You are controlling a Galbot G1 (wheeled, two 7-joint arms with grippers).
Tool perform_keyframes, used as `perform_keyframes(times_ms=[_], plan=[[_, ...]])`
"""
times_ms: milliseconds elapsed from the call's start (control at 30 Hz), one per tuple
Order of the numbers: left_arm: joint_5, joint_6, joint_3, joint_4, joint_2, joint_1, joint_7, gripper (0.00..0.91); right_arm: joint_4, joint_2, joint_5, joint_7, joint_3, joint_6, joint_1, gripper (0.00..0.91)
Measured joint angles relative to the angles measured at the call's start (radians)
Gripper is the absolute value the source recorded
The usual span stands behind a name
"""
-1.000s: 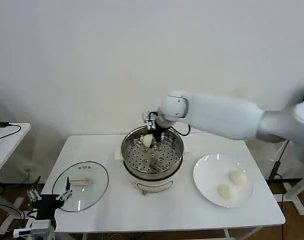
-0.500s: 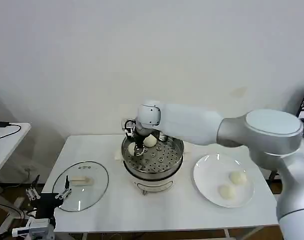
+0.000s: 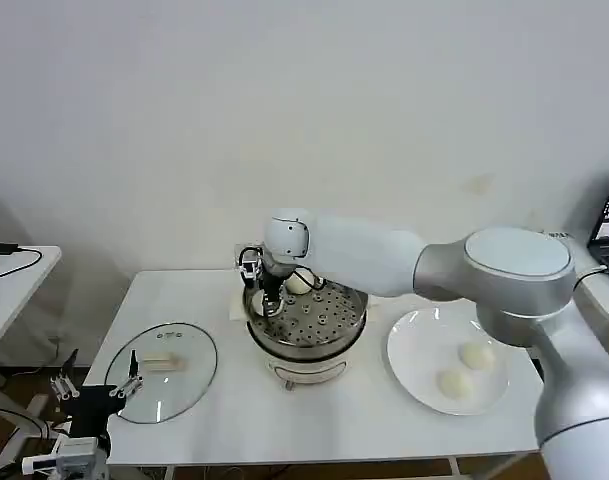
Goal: Take steamed baozi put them in steamer then cover it.
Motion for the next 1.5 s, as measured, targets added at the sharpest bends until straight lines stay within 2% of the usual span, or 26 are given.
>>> perform_keyframes(times_ms=[367,667,1033,1500], plan=[[0.002,0.0,0.012,-0.006,-0.012,0.005,-0.001,0.907,0.059,-0.044,0.02,0.014,-0.012,-0.015,0.04,0.907],[0.003,0.007,0.024,-0.017,-0.007,0.003,0.003,0.907,0.188,-0.16,0.013,0.009,-0.043,-0.008,0.13,0.907],[0.007,0.016,0.052,-0.024,0.009,0.003,0.013,0.907,0.39,-0.442,-0.057,-0.041,-0.07,0.058,0.253,0.907],[0.031,0.009,0.091,0.001,0.019,0.018,0.025,0.907,0.582,-0.893,-0.256,-0.13,-0.043,0.257,0.234,0.907]])
